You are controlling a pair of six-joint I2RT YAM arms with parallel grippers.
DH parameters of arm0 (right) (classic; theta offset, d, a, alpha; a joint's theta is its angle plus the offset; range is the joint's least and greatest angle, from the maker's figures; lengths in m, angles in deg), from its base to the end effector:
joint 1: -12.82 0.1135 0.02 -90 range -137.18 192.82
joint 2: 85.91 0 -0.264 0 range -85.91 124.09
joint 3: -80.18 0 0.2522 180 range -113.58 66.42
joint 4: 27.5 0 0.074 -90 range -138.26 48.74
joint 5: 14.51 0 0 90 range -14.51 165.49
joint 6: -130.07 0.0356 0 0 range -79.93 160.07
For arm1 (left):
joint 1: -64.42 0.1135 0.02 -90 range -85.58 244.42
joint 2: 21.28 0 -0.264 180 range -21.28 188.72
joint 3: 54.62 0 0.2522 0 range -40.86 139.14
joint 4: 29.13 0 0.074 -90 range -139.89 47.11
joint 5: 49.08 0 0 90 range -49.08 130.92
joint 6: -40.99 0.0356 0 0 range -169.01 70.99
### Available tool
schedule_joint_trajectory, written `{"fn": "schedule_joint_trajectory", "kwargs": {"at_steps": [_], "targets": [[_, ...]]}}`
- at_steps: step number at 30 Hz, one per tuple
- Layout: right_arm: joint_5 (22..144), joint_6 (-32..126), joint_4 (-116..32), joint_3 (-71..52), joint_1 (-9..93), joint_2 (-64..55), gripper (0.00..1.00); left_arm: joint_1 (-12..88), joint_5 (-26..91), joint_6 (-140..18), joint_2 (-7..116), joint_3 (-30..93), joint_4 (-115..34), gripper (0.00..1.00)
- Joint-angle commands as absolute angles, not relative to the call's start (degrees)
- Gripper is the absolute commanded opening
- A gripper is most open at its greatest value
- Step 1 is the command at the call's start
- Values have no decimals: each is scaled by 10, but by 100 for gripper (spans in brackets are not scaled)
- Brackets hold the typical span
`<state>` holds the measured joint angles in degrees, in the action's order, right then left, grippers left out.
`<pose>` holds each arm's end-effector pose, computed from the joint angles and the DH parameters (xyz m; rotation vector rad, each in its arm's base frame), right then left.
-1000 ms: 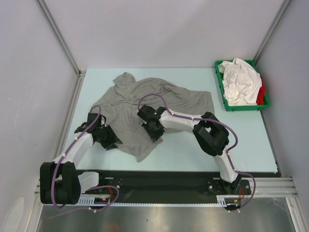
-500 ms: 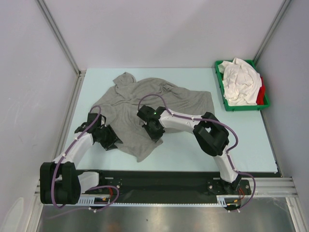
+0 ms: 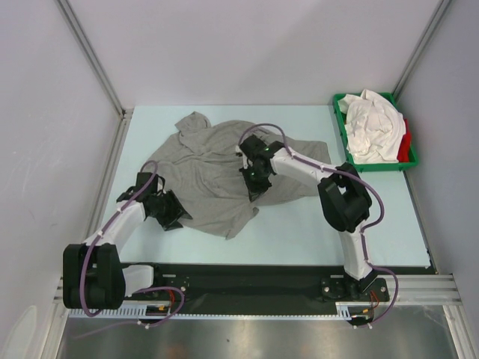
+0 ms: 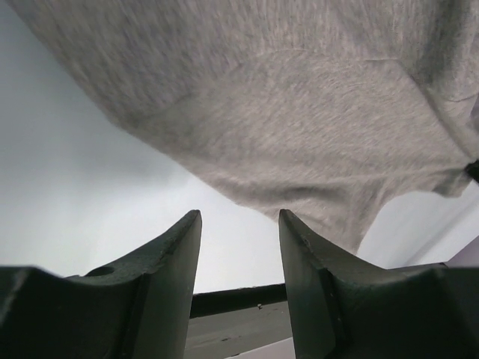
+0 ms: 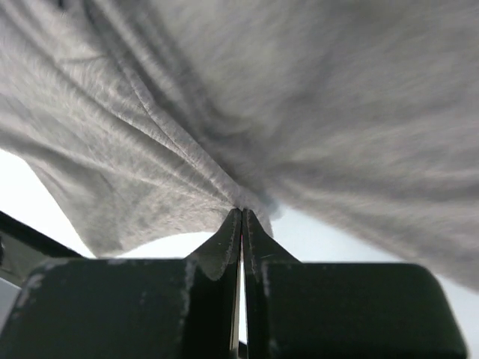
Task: Fold and stack the t-shirts
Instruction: Flatten the tshirt out
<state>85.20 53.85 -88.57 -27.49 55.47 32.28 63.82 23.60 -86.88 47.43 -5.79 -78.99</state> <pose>0.3101 0.2938 0.1966 -0.7631 2.8042 0.4401 0.1986 -0.0127 0.1724 -0.8376 2.7267 -0.5779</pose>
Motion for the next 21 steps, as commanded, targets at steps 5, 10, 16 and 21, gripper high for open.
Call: {"fn": "schedule_joint_trajectory", "kwargs": {"at_steps": [5,10,16,21], "targets": [[927,502,-860,-292,478,356,3,642,195,-850,477,-32,-778,51],[907,478,-854,-305,444,377,23,642,182,-848,463,-44,-767,59],[800,487,-903,-299,447,299,54,642,175,-839,487,-39,-754,69],[848,526,-857,-143,492,168,69,642,170,-839,520,-37,-736,70]]}}
